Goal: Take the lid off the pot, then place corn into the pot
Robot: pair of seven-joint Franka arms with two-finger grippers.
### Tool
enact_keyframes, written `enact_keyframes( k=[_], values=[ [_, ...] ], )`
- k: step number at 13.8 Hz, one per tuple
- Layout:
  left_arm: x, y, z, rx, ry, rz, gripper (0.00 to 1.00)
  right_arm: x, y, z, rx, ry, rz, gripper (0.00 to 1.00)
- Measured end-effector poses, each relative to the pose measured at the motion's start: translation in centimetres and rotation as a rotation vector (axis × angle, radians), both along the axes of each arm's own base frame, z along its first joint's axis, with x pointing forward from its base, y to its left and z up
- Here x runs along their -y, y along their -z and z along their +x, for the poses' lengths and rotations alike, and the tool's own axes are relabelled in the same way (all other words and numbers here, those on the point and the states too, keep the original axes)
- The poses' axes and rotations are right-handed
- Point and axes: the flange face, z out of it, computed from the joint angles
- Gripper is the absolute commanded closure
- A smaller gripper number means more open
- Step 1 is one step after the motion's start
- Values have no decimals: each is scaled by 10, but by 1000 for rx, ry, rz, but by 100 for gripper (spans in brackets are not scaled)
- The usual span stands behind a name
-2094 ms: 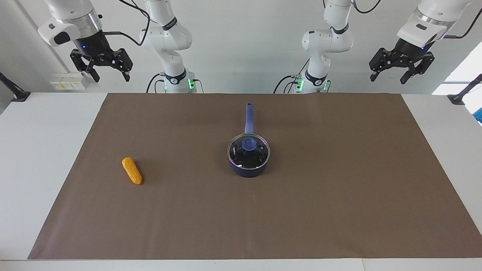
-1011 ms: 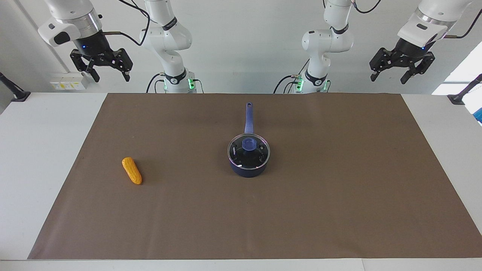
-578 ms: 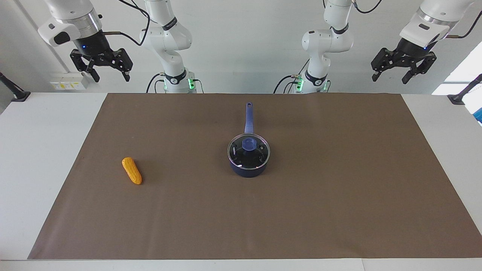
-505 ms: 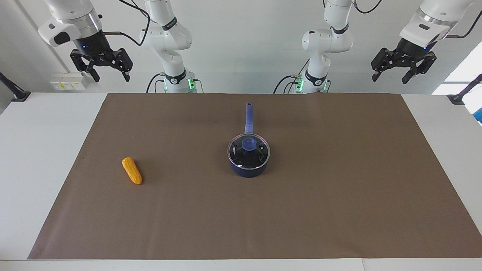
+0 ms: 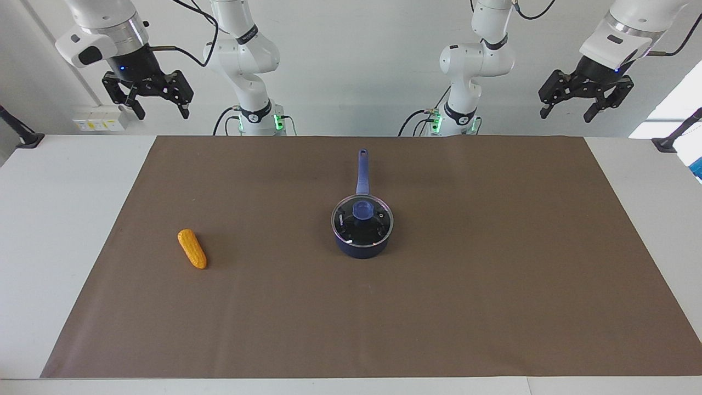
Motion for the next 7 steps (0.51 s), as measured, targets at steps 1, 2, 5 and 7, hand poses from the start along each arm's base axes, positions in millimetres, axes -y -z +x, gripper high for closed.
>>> enact_keyframes(
  k=[1,2,5,7],
  values=[
    [0,0,0,0,1,0,0,0,0,0,0,0,0,0],
    [0,0,0,0,1,0,0,0,0,0,0,0,0,0],
    [1,3,0,-5,2,0,0,0,0,0,0,0,0,0],
    [2,3,1,-4,4,0,0,0,0,0,0,0,0,0]
  ],
)
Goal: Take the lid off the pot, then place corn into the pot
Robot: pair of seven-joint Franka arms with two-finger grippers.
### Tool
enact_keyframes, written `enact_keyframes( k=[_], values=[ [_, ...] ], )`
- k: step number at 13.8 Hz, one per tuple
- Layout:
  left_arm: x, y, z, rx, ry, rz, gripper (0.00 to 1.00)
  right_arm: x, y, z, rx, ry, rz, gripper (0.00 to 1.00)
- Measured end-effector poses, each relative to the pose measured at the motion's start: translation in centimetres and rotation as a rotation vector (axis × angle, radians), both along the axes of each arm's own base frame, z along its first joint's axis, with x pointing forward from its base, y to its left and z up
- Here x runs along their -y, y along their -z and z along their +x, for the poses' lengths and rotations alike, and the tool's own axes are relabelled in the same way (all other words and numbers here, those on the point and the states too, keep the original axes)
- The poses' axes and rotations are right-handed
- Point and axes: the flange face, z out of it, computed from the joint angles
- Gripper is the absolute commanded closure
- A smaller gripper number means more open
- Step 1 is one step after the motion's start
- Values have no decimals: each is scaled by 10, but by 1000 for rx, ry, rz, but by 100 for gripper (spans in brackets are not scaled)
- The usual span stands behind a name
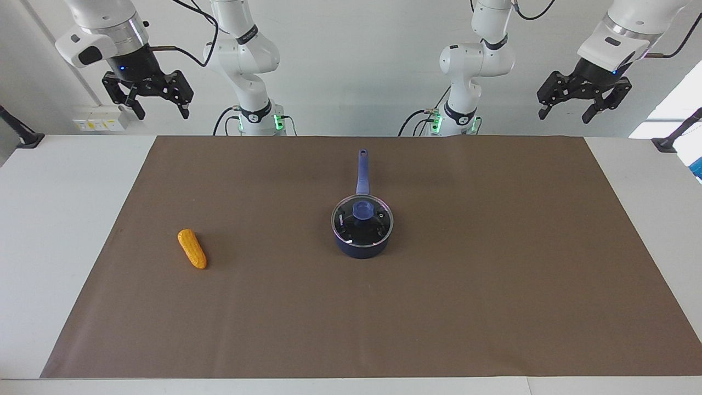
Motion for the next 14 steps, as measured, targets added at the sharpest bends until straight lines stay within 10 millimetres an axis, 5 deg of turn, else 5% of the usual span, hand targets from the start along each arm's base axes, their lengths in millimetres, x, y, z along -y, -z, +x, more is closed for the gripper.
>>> enact_keyframes(
  k=[5,10,14],
  values=[
    [32,7,3,21,60,-2,0,0,0,0,0,0,0,0],
    [99,32,3,46,173,-9,0,0,0,0,0,0,0,0],
    [170,67,-1,82,145,-23,0,0,0,0,0,0,0,0]
  ],
)
